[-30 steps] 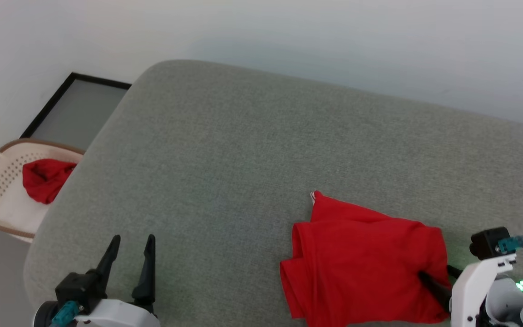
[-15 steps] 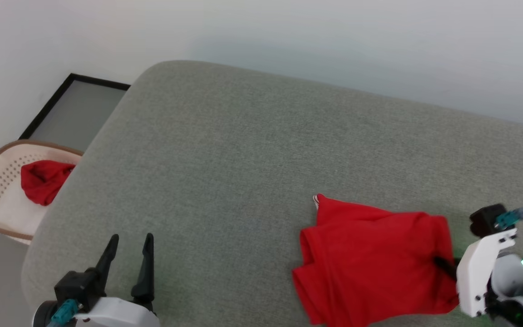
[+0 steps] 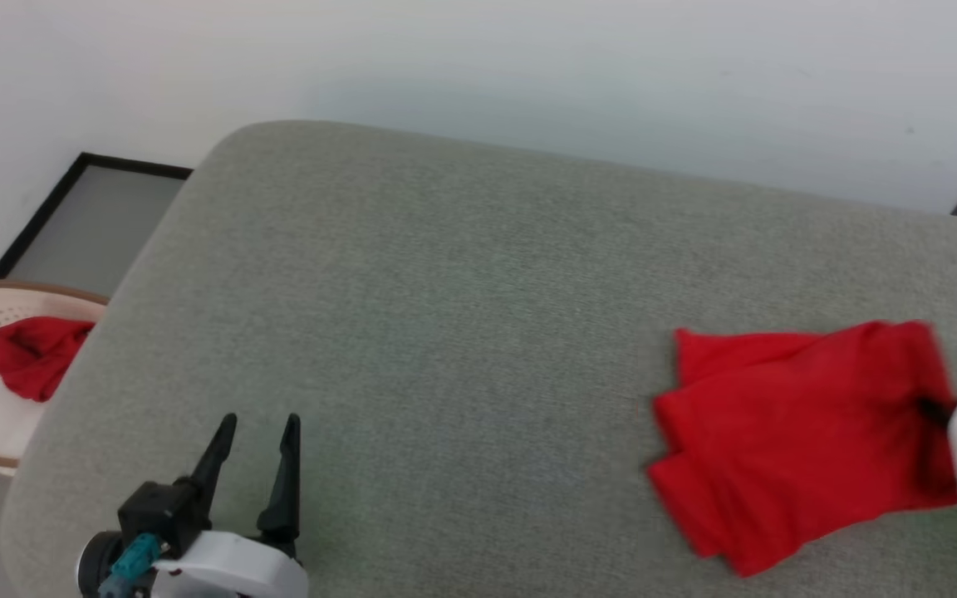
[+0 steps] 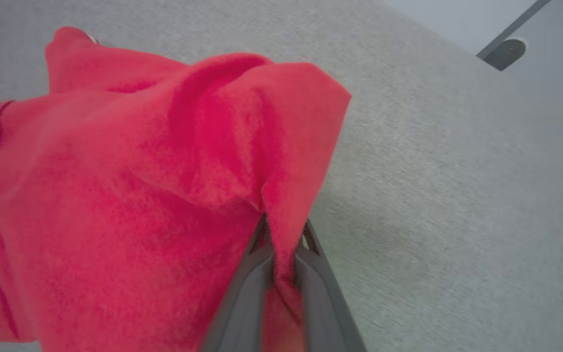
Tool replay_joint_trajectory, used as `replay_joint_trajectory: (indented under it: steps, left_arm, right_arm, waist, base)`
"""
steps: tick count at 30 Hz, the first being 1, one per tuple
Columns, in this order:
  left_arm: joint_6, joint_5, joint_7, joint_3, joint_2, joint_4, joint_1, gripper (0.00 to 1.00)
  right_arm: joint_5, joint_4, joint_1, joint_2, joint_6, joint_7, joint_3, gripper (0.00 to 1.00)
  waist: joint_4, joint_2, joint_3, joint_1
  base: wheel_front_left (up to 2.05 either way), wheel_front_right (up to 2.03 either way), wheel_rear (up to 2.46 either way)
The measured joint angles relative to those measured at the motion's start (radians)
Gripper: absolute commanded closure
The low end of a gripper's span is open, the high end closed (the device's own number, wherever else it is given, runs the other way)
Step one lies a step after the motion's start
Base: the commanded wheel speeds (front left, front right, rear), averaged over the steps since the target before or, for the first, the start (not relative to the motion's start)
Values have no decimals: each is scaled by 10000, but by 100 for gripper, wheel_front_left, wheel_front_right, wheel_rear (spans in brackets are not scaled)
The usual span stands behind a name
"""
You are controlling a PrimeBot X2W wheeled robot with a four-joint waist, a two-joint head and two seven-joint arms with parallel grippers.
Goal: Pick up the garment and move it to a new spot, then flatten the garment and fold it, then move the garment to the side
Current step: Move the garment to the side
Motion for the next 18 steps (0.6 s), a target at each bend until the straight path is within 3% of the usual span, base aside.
replay_joint_trajectory:
  steps: [9, 18]
  left_arm:
    - [0, 23, 0, -217, -107, -192, -379, 0]
    - [0, 58, 0, -403, -105, -366, -801, 0]
  right_arm:
    - [-109, 2, -923, -1870, 0, 38, 130, 100]
    - [-353, 56, -1601, -3147, 0, 52, -98, 100]
  waist:
    - [-464, 0, 442, 0]
    - [-869, 0, 1142, 0]
  base:
    - [0, 0, 0]
    - [0, 0, 0]
